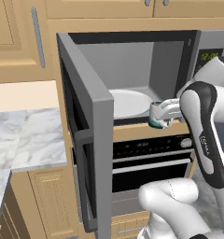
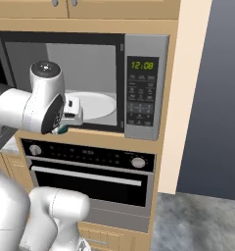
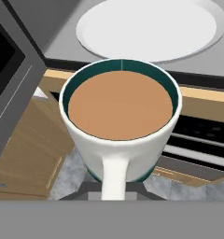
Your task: Pick the cup of tea, navigate to the dining table, and place it on the saucer.
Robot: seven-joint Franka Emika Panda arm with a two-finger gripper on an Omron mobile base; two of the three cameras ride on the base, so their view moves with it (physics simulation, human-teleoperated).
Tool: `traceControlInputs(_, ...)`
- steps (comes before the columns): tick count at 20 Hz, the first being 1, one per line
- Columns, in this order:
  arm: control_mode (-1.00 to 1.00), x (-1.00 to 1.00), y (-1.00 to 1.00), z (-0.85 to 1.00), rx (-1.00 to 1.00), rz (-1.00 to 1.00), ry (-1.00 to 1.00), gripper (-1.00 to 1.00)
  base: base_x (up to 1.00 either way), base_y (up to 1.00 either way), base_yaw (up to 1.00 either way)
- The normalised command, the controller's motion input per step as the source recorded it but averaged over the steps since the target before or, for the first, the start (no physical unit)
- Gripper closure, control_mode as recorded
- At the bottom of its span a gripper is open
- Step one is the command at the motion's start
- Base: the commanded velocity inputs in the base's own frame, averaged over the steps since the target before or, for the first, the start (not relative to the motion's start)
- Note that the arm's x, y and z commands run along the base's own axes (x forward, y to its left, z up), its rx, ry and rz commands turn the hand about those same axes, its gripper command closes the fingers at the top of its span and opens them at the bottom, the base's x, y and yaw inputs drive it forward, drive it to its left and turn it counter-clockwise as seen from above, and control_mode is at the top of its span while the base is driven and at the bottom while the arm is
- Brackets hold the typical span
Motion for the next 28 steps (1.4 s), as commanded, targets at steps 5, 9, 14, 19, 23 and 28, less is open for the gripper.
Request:
traceControlInputs(5, -1.00, 0.00, 0.00, 0.00, 0.00, 0.00, 0.00, 1.00, 0.00, 0.00, 0.00)
traceControlInputs(9, -1.00, 0.00, 0.00, 0.00, 0.00, 0.00, 0.00, 1.00, 0.00, 0.00, 0.00)
traceControlInputs(14, 1.00, -0.02, 0.00, 0.00, 0.00, 0.00, 0.00, 1.00, -0.11, 0.00, 0.00)
traceControlInputs(19, 1.00, 0.00, 0.00, 0.00, 0.00, 0.00, 0.00, 1.00, -0.61, -0.05, 0.00)
traceControlInputs(23, 1.00, 0.00, 0.00, 0.00, 0.00, 0.00, 0.00, 1.00, -0.44, -0.05, -0.18)
traceControlInputs(28, 1.00, 0.00, 0.00, 0.00, 0.00, 0.00, 0.00, 1.00, -0.03, -0.07, -0.69)
